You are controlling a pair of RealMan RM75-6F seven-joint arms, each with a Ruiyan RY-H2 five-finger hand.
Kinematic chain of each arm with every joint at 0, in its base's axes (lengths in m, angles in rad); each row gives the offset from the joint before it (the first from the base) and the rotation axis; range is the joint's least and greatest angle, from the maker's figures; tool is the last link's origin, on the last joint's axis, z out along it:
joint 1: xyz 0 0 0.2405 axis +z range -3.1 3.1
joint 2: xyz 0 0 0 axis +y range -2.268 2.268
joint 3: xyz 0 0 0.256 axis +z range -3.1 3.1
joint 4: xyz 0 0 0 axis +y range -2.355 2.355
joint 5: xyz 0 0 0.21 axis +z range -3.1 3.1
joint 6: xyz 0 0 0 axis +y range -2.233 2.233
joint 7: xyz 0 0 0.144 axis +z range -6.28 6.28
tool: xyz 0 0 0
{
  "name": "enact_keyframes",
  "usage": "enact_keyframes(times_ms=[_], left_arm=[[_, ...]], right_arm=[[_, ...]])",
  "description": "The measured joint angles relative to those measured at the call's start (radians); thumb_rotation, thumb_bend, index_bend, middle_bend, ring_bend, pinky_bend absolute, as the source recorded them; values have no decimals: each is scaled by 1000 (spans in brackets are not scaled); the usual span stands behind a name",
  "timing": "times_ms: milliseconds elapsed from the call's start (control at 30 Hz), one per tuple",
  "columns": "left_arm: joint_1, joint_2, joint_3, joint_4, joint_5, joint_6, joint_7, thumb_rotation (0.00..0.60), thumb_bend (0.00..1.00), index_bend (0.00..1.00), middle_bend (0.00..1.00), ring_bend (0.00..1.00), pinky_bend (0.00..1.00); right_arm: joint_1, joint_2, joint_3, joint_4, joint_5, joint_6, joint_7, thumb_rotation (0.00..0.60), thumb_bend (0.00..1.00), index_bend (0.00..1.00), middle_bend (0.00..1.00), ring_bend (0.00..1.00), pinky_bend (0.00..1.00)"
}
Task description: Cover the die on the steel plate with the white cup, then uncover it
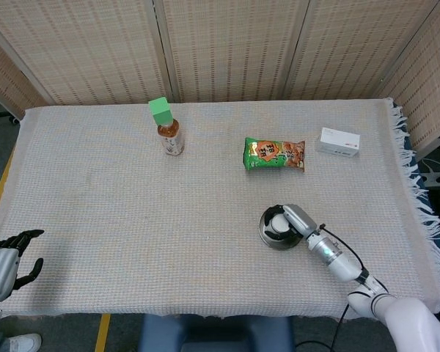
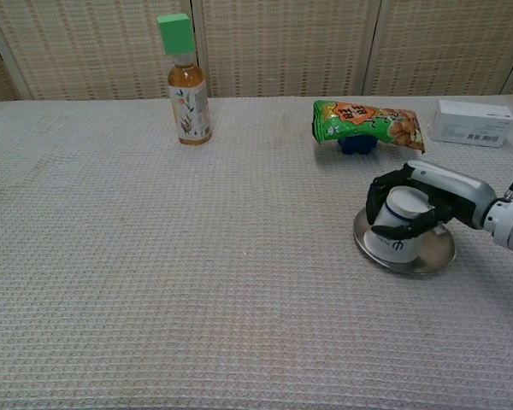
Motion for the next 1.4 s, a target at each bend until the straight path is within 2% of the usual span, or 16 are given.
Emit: enact_keyframes(times_ms=[167,300,433,567,767,967,1167,1267,1400], left_arm=[[0,0,-1,0,-2,-1,-2,600,398,239,279,317,401],[-1,0,0,0,-2,-3,-2,600,398,238,279,317,400],[-2,-1,0,0,-2,-5,2,600,398,239,279,317,400],[-3,-2,0,0,-3,-6,4,600,397,239,279,317,400],[-2,-1,-1,0,-4,-4,2,600,397,238,279,317,400],[-1,0,0,1,-1,-2,-1,600,399,238,279,317,400],[-1,0,1,-1,-2,-4,1,600,397,238,279,317,400],[-1,1,1,-2,-2,-4,2,600,397,238,280,317,401],[-1,1,1,-3,-3,-5,3,600,398,238,281,317,401]], right_arm=[[-8,-25,23,54,16,23,-123,600,222,569,525,418,681],[-14,-66,64,146,46,48,-269,600,221,569,525,417,681],[-13,-100,102,227,79,58,-329,600,221,569,525,417,681],[-11,-112,110,246,88,53,-319,600,222,569,525,417,681],[-12,-109,87,219,70,45,-255,600,221,569,525,417,681],[-13,-84,49,144,40,34,-145,600,222,569,525,418,681],[-7,-22,1,30,-4,33,-14,600,221,569,525,418,681],[-7,-12,-1,24,-7,39,-31,600,222,569,525,418,681],[-11,-27,16,62,7,47,-123,600,221,569,525,417,681]])
